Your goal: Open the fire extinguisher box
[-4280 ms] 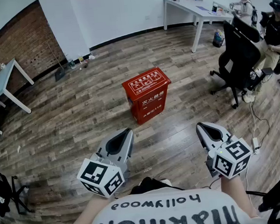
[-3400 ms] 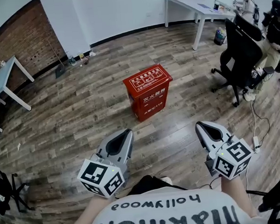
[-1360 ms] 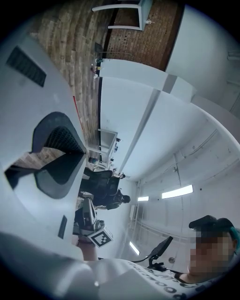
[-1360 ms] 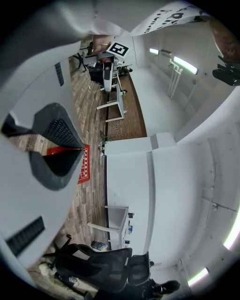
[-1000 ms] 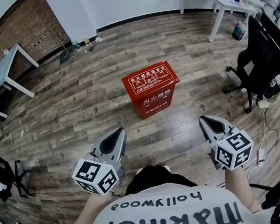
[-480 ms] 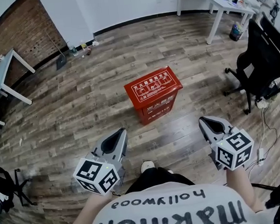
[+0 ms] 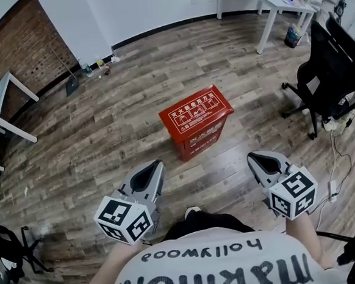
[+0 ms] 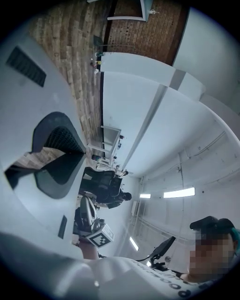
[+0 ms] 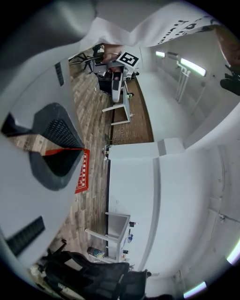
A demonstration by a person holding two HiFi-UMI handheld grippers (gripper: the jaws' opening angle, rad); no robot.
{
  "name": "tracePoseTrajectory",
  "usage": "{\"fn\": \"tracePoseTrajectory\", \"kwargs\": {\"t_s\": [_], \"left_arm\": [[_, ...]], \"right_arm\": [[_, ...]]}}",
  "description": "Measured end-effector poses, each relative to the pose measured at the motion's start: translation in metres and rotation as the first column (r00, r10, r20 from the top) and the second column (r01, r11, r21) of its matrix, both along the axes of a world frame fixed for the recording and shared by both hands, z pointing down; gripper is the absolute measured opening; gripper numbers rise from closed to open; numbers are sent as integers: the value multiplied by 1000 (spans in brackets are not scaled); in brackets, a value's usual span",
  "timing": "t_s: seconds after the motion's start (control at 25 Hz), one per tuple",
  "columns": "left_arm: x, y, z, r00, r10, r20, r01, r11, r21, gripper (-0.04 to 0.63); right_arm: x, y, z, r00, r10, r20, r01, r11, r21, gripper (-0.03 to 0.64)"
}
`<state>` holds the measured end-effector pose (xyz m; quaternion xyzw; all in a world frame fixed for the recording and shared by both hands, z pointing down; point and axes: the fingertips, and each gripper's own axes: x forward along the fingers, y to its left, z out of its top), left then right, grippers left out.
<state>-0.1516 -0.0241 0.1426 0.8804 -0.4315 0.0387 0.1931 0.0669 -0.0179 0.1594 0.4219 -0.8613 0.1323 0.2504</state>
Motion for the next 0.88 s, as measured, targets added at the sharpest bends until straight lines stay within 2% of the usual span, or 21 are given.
{"fn": "tracePoseTrajectory", "kwargs": {"t_s": [0.16,0.36,0.52,0.88], "left_arm": [[-4,-7,4,1000,-3,-5,3,1000,-8,5],[10,-10,7,1000,4,-15,-4,1000,-14,5],[23,-15,13,999,-40,-20,40,999,-32,5],[92,-18,22,997,-82,-5,82,994,-78,5]], "right_arm": [[-1,4,9,999,-2,-38,2,1000,-8,9],[9,-1,11,999,-6,-43,5,1000,-22,9],[19,-12,15,998,-54,-46,52,998,-30,9],[77,-49,21,996,-93,19,94,994,-61,9]]}}
